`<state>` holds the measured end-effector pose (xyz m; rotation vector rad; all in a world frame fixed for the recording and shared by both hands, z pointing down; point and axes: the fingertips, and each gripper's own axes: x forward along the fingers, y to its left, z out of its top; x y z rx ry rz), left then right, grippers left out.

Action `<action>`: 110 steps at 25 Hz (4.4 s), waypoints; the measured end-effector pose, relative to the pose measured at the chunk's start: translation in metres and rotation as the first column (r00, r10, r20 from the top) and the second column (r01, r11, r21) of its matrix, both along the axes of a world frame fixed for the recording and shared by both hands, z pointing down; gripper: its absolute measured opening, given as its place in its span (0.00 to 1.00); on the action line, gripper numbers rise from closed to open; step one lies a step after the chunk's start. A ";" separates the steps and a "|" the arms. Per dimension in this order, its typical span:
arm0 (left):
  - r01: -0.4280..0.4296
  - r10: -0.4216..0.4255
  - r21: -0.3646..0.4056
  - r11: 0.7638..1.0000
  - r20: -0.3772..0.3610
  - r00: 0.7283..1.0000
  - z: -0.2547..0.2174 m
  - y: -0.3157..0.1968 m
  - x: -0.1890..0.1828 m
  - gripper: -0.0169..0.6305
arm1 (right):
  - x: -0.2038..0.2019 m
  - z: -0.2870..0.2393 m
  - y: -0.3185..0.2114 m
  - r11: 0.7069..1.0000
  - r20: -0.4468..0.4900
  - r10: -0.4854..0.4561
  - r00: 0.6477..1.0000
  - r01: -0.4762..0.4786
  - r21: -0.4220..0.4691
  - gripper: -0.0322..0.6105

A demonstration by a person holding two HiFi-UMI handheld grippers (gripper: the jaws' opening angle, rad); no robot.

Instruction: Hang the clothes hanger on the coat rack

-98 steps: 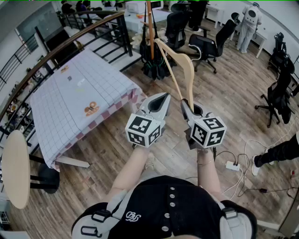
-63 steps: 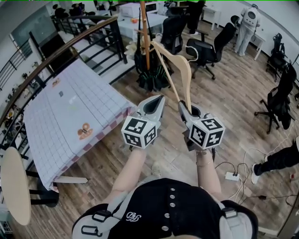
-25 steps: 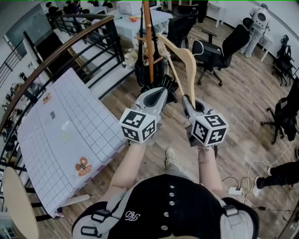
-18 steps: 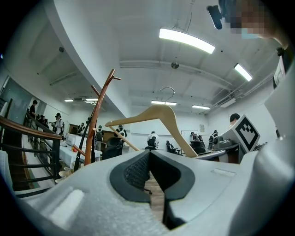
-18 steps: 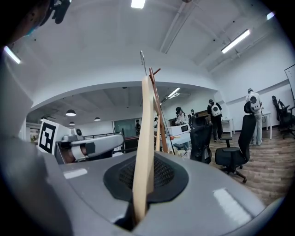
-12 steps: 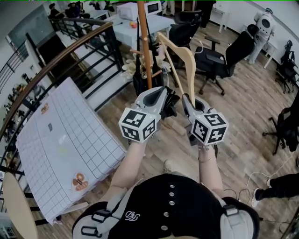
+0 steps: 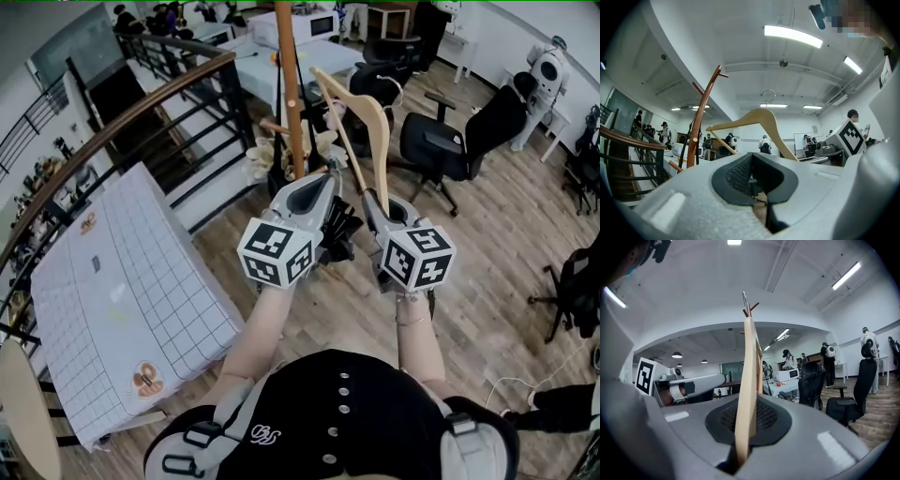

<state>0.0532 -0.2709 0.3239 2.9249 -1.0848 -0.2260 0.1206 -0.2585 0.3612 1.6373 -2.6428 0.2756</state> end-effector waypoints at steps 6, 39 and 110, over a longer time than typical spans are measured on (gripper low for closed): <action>0.032 -0.032 0.000 0.999 -0.008 0.999 0.002 -0.032 0.012 0.02 | 0.011 -0.004 -0.036 0.999 -0.011 -0.033 0.999 0.033 0.011 0.05; 0.057 -0.058 0.032 0.998 0.031 0.998 -0.032 -0.110 0.015 0.02 | 0.010 -0.033 -0.114 0.999 0.003 -0.001 1.000 0.000 0.038 0.05; 0.032 0.047 0.473 0.881 -0.155 0.987 -0.305 -0.236 -0.017 0.02 | -0.048 -0.310 -0.324 0.922 -0.144 0.037 0.989 0.022 0.386 0.05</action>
